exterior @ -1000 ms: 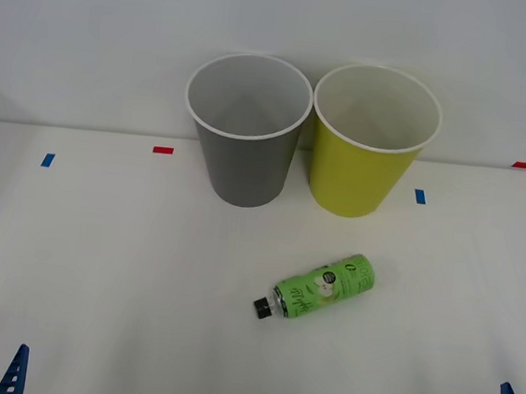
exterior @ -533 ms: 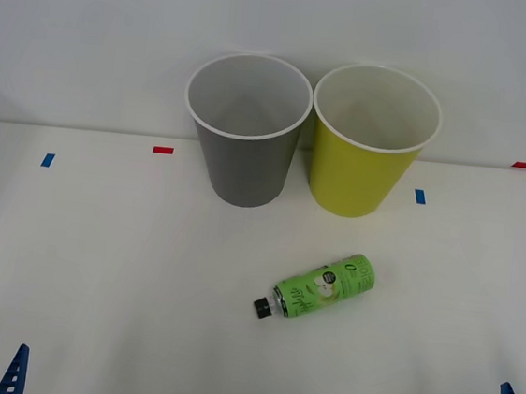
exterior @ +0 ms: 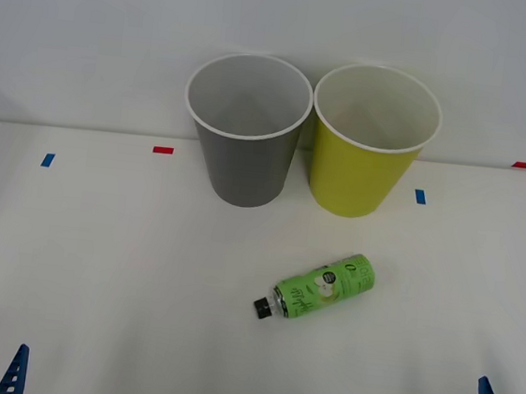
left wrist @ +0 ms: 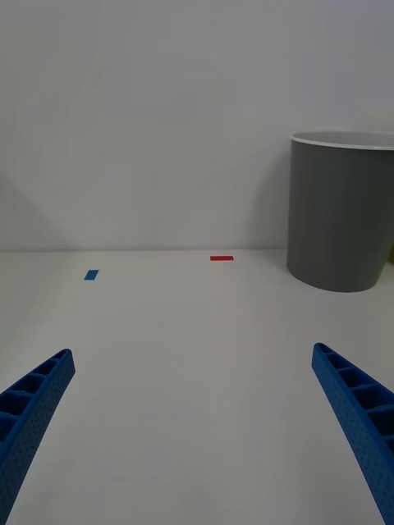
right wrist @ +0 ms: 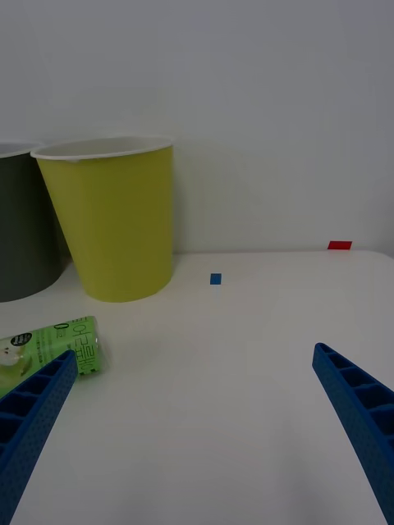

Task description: Put cans in the gray bin and PET bottles in the light green bin.

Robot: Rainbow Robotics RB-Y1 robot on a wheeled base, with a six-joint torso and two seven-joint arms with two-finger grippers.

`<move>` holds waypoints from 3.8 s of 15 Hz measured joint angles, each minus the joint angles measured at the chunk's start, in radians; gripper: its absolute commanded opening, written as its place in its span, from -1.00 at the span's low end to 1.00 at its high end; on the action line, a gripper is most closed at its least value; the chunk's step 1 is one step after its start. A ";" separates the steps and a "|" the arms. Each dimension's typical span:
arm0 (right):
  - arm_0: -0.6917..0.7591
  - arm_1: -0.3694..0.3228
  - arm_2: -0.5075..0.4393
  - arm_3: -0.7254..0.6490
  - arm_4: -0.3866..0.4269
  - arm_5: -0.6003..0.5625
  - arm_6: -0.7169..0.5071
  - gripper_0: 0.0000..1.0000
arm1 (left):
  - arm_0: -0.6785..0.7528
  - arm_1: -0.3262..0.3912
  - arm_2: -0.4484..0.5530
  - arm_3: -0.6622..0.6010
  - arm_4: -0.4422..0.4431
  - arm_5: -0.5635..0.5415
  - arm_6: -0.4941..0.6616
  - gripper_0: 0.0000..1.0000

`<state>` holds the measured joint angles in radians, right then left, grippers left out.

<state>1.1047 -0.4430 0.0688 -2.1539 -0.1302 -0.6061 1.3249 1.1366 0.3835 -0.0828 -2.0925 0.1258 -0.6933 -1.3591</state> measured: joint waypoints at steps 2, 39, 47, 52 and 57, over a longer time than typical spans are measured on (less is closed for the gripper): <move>-0.005 -0.002 0.009 -0.042 -0.009 0.091 -0.003 1.00 | 0.000 0.000 0.000 0.000 0.000 0.000 0.000 1.00; -1.128 -0.195 0.316 -0.165 -0.254 1.864 -1.458 1.00 | 0.000 0.000 0.000 0.000 0.000 0.000 0.000 1.00; -1.365 -0.233 0.398 0.010 -0.426 1.973 -1.635 1.00 | 0.000 0.000 0.000 0.000 0.000 0.000 0.000 1.00; -1.484 -0.238 0.456 0.146 -0.525 1.973 -1.650 1.00 | 0.000 0.000 0.000 0.000 0.000 0.000 0.000 1.00; -1.561 -0.237 0.510 0.243 -0.573 1.973 -1.644 1.00 | 0.000 0.000 0.000 0.000 0.000 0.000 0.000 1.00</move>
<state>-0.4565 -0.6799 0.5792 -1.9112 -0.7032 1.3671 -0.3195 1.1367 0.3835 -0.0828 -2.0924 0.1258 -0.6933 -1.3591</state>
